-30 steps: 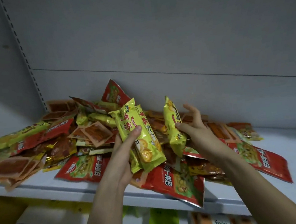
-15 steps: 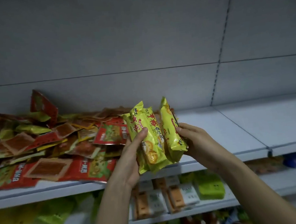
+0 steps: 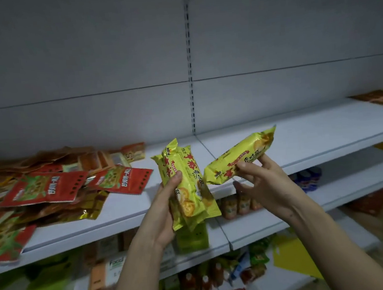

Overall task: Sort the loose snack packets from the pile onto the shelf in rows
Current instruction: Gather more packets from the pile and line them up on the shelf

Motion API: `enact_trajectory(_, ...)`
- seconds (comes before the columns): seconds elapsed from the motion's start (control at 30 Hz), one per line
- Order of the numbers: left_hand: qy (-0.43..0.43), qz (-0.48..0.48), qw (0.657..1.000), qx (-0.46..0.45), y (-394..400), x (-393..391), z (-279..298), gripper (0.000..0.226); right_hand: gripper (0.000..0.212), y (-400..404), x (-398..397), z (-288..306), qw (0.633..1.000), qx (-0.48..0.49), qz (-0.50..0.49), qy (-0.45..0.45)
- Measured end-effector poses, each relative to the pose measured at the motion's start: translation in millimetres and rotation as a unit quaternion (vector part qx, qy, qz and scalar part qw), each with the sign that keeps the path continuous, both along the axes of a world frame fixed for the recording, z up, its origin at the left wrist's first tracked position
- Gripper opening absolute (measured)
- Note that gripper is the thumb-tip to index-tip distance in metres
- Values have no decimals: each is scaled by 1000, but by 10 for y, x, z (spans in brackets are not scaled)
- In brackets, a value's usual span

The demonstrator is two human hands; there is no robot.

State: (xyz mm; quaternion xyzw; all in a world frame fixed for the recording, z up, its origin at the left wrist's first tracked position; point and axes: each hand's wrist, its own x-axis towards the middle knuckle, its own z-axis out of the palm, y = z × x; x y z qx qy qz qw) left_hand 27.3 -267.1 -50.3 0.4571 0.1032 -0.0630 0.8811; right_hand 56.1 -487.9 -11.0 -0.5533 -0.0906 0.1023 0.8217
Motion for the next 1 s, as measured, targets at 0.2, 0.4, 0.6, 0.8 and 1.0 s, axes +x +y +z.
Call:
enact_trajectory(0.2,2,-24,999,-29,-727,608,-23,65,48,-628,429,-225,986,-28,-128,-108)
enact_trajectory(0.4,9,-38,997,-64,-1612,1545,-82,62,47,-1349,1046,-330,951,-156,-172,-205)
enact_trajectory(0.6,8,-50,997,-57,-2455,2506,-37,69,55,-2103,1742,-391,868,-358,-126,-321)
enact_trajectory(0.8,-5,-95,993,-66,-3233,3261,-84,79,57,-2866,2255,-329,908,-339,-92,-229)
enact_trajectory(1.0,-24,-103,992,-62,-4151,3564,-120,66,52,-3707,2558,-220,933,-319,-82,-143)
